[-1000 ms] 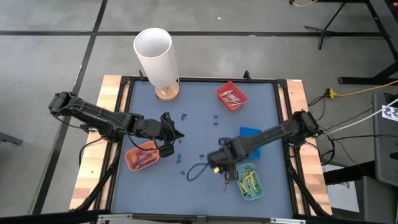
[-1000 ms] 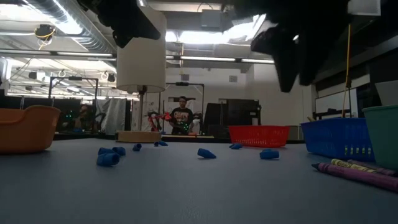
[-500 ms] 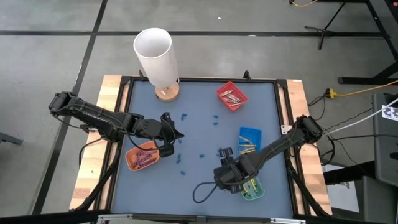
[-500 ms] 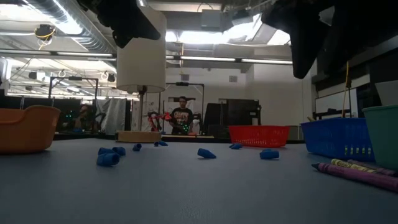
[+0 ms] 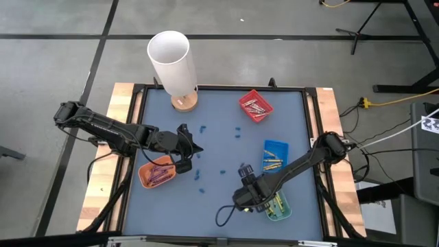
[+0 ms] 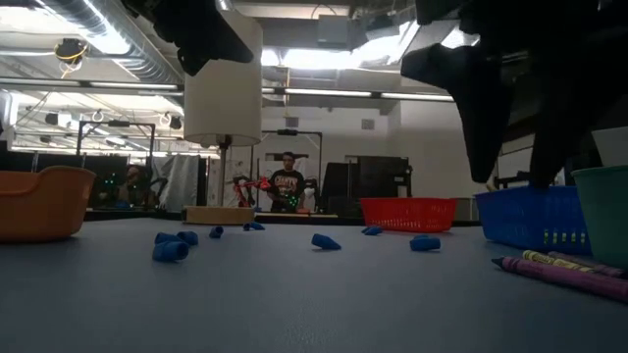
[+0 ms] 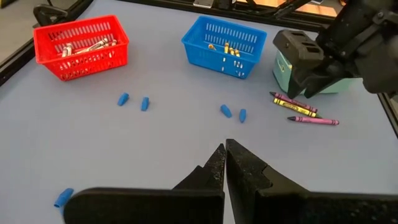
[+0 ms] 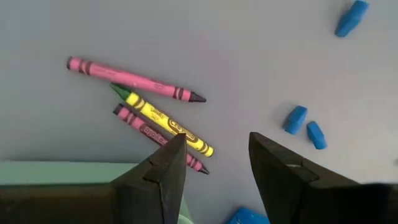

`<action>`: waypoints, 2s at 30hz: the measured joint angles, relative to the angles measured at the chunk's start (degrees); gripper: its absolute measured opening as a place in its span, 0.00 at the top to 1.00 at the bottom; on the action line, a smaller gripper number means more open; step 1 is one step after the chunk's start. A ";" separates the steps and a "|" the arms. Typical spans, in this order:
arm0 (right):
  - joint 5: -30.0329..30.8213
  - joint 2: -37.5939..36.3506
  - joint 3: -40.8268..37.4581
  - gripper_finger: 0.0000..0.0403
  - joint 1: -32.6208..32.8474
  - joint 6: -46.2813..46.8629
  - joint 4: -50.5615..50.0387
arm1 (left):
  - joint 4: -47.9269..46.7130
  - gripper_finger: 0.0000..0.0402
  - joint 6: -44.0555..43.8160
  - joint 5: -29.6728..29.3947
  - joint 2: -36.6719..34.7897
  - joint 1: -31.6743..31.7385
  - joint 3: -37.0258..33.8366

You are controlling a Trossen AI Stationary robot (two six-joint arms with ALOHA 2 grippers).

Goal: Sort crayons
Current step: Put the green crayon into the green bin

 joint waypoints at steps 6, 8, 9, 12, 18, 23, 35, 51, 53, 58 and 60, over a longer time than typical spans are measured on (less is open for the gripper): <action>0.41 1.06 -0.04 0.57 0.00 -5.02 -1.18 | -0.04 1.00 0.00 -0.02 0.00 0.00 0.00; 0.00 1.73 -0.04 0.57 0.00 -6.76 -0.69 | 0.01 1.00 0.02 0.01 0.00 0.00 0.00; 0.00 2.08 -0.04 0.57 0.00 -7.61 -0.84 | -0.01 1.00 0.00 -0.02 0.00 0.02 0.00; -0.16 3.45 -0.04 0.57 0.00 -10.30 -1.17 | 0.02 1.00 0.02 0.00 0.00 0.02 0.00; -0.92 4.10 -0.04 0.57 0.00 -11.74 -1.38 | -0.02 1.00 0.00 -0.02 0.00 0.00 0.00; -1.56 4.10 -0.04 0.57 0.00 -11.93 -2.14 | -0.03 1.00 0.01 -0.02 0.00 0.02 0.00; -1.50 4.06 -0.04 0.57 -0.02 -14.79 -3.25 | -0.02 1.00 0.02 -0.02 0.00 0.00 0.00; 0.24 3.90 0.28 0.57 0.02 -14.73 -7.85 | -0.02 1.00 0.02 -0.02 0.00 0.02 0.00; 1.83 3.90 1.42 0.57 0.02 -14.75 -7.72 | -0.04 1.00 0.02 -0.02 0.00 0.01 0.00; 4.71 3.88 3.98 0.57 -0.02 -15.07 -5.41 | -0.03 1.00 0.02 -0.02 0.00 0.00 0.00; 4.23 3.79 3.81 0.57 -0.02 -16.66 -4.14 | -0.03 1.00 0.02 -0.02 0.00 0.00 0.00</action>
